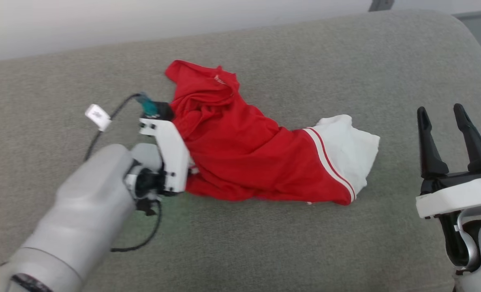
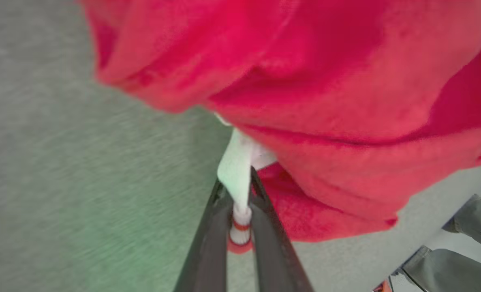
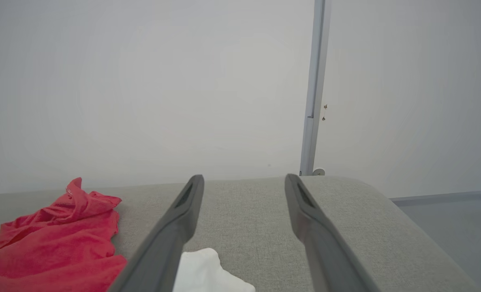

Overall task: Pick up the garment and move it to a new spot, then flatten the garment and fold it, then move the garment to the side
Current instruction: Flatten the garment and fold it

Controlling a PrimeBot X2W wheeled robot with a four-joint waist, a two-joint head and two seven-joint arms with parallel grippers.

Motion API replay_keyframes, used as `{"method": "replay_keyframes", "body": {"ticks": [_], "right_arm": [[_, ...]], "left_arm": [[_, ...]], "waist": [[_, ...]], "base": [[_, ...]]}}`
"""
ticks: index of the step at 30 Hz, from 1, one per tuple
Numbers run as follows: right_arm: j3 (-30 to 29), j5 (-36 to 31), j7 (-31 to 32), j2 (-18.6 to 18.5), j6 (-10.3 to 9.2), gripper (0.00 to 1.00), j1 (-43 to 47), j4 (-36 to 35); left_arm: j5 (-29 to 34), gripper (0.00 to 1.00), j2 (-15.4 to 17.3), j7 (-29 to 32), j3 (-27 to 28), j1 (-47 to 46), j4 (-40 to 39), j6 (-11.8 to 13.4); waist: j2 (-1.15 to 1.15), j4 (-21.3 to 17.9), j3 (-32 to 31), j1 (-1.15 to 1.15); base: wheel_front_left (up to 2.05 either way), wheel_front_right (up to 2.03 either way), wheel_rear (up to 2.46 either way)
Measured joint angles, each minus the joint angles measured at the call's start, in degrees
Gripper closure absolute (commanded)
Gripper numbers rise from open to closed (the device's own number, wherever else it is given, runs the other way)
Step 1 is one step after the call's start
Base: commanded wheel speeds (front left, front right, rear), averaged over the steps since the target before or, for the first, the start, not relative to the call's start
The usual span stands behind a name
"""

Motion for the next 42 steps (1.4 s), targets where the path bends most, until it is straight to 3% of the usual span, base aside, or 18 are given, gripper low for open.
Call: {"method": "replay_keyframes", "body": {"ticks": [4, 9, 17, 25, 27, 28, 34, 42], "right_arm": [[-0.89, -0.2, 0.08, 0.07, 0.0, 0.0, 0.94, -0.12], [-1.87, -0.68, 0.67, 0.42, 0.0, 0.0, 2.59, -1.16], [-2.3, -1.48, 2.13, 1.25, 0.0, 0.0, 4.43, -2.98], [-1.89, -1.48, 2.68, 1.58, 0.0, 0.0, 5.07, -3.32], [-1.75, -1.48, 2.72, 1.59, 0.0, 0.0, 5.15, -3.32], [-1.65, -1.48, 2.8, 1.6, 0.0, 0.0, 5.16, -3.33], [-1.31, -1.32, 2.87, 1.56, 0.0, 0.0, 5.15, -3.63], [-0.82, -0.55, 2.86, 0.97, 0.0, 0.0, 3.69, -3.99]], "left_arm": [[0.69, 1.0, 4.3, -2.14, 0.64, -0.16, -1.46, 0.46], [1.0, 1.0, 10.28, -3.32, 1.97, 2.02, -7.2, 2.94], [-3.05, 1.0, 18.25, 0.25, 3.19, 15.8, -23.95, 12.44], [-5.84, 1.0, 20.78, 2.2, 2.58, 24.37, -34.23, 18.33], [-5.79, 0.38, 21.62, 1.79, 3.16, 24.37, -35.91, 19.09], [-5.78, 0.0, 22.1, 1.78, 3.47, 24.25, -36.79, 19.22], [-4.27, 0.0, 25.47, 3.36, 4.89, 20.03, -38.55, 21.19], [-3.35, 0.0, 23.36, 3.99, 5.2, 14.38, -29.72, 19.52]], "waist": [[0.0, 1.45, -1.01, 0.0], [0.0, 3.29, -2.59, 0.0], [0.0, 5.39, -4.34, 0.0], [0.0, 5.49, -4.54, 0.0], [0.0, 5.43, -4.68, 0.0], [0.0, 5.38, -4.73, 0.0], [0.0, 4.96, -4.51, 0.0], [0.0, 3.48, -2.15, 0.0]], "base": [[0.0, 0.0, 0.0], [0.0, 0.0, 0.0], [0.0, 0.0, 0.0], [0.0, 0.0, 0.0], [0.0, 0.0, 0.0], [0.0, 0.0, 0.0], [0.0, 0.0, 0.0], [0.0, 0.0, 0.0]]}}
